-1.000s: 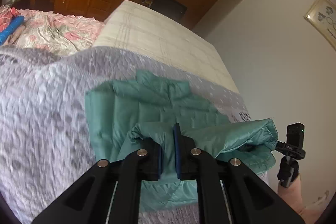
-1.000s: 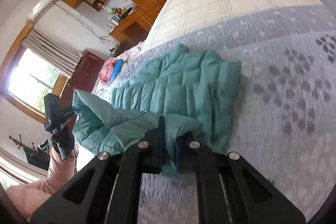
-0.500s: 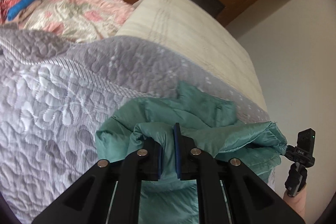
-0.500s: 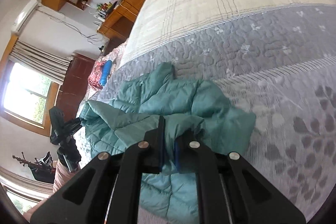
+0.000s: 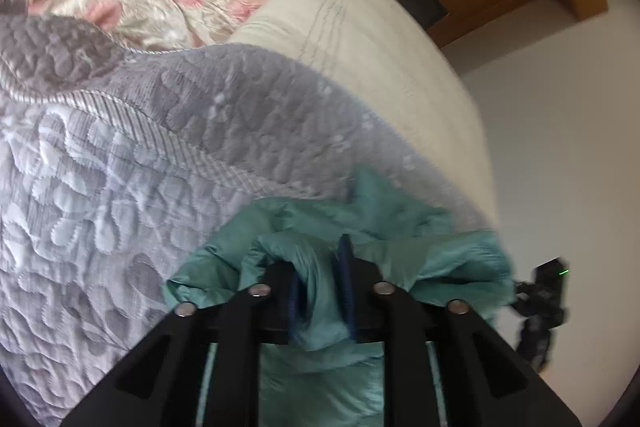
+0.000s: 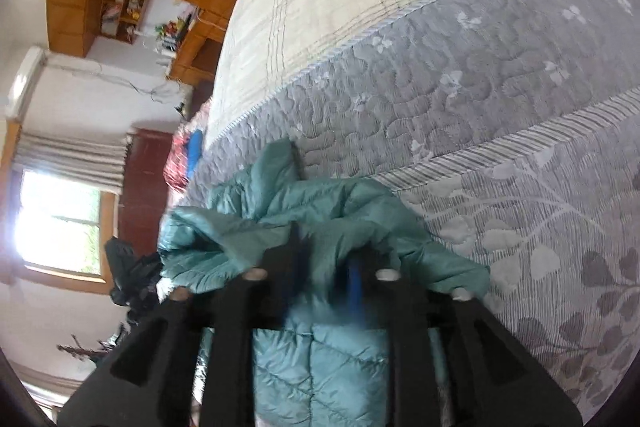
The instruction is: Fold large clothes
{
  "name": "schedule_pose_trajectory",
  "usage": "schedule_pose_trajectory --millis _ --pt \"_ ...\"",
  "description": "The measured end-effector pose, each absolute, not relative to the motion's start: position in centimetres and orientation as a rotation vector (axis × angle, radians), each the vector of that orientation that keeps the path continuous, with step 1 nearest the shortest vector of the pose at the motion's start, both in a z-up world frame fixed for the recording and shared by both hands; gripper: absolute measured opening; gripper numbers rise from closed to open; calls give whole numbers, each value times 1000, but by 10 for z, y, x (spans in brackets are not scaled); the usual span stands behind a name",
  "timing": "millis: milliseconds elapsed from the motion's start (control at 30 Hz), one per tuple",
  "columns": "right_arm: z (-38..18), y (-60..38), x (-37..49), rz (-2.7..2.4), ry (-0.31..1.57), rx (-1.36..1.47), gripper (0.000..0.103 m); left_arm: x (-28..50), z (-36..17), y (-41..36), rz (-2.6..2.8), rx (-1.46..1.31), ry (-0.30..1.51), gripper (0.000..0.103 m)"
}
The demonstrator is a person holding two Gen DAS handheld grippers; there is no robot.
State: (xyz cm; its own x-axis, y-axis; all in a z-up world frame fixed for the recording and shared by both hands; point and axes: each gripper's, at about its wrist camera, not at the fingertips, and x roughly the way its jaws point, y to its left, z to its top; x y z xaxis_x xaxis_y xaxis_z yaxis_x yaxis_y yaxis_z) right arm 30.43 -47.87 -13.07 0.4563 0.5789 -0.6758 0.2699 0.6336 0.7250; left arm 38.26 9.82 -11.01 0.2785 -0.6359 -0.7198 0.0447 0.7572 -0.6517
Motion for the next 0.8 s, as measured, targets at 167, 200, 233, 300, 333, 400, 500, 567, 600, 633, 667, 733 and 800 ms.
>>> schedule_pose_trajectory --millis 167,200,233,300,333,400,500,567,600,633,667,733,800 --pt "-109 -490 284 217 1053 889 46 377 -95 121 -548 -733 1184 49" --pt "-106 -489 279 216 1052 876 46 374 -91 124 -544 -721 1171 55" --pt "-103 -488 274 219 1051 858 46 371 -88 124 -546 -711 1165 57" --pt "-100 -482 262 222 1061 817 46 362 -84 129 -524 -683 1157 57" --pt "-99 -479 256 221 1068 799 47 355 -82 130 -513 -651 1152 57" --pt "-99 -468 242 226 1081 761 51 341 -81 124 -503 -569 1166 58" --pt "-105 -453 216 223 1104 709 54 307 -87 112 -501 -419 1205 58" --pt "-112 -445 199 221 1119 698 54 282 -92 107 -527 -403 1224 59" --pt "-116 -442 192 222 1127 700 54 273 -94 106 -527 -408 1230 59" --pt "-120 -440 185 221 1134 698 54 267 -95 105 -525 -408 1229 59" --pt "-123 -437 180 217 1142 692 54 259 -95 103 -521 -400 1224 58" --pt "-130 -429 172 221 1159 677 50 249 -94 99 -509 -374 1207 53" --pt "-136 -421 168 235 1179 679 33 246 -93 94 -509 -354 1204 32"
